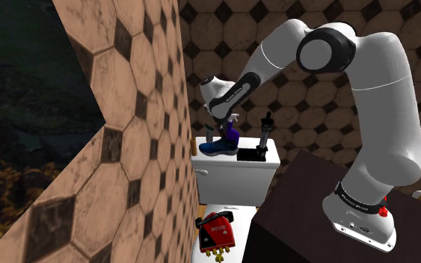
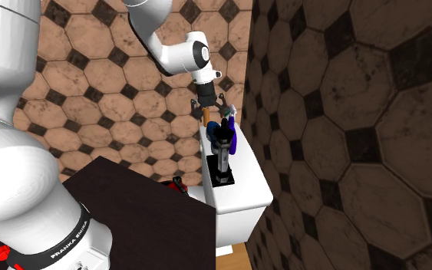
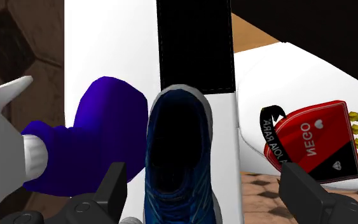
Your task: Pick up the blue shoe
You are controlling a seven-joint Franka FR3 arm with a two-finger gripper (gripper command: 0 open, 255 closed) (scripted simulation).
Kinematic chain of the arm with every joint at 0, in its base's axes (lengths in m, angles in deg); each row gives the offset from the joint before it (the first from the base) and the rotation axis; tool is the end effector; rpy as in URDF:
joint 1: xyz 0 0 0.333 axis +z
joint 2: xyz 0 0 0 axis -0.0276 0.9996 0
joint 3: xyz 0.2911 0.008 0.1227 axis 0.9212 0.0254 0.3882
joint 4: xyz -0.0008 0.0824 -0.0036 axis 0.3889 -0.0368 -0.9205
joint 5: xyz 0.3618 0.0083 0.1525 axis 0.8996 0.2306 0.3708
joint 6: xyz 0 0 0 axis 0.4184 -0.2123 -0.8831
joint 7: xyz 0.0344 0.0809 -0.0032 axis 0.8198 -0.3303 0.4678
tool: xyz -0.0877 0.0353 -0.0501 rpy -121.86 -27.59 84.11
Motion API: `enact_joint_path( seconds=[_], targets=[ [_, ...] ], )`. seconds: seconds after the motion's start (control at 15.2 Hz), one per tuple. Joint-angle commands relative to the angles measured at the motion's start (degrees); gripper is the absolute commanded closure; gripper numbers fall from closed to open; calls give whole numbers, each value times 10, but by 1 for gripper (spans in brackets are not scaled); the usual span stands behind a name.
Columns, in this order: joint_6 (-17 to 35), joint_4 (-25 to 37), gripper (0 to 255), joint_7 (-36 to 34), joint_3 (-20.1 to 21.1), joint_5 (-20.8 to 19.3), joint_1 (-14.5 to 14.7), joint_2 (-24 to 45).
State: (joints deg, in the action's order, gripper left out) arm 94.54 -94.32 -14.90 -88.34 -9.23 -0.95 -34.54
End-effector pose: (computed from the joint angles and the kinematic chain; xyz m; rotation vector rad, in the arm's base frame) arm 0.6221 -0.0145 0.1997 2.7841 0.8075 -0.3354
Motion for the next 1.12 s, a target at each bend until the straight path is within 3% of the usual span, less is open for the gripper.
enact_joint_path(
  seconds=[0.0,0.26,0.92,0.99,1.06],
  targets=[
    [-3,53,0,7,1,-4,3,52],
    [-14,158,0,27,1,-10,7,149],
    [11,188,0,19,-2,-14,8,204],
    [11,188,255,19,-2,-14,8,204],
    [11,188,255,19,-2,-14,8,204]
  ],
)
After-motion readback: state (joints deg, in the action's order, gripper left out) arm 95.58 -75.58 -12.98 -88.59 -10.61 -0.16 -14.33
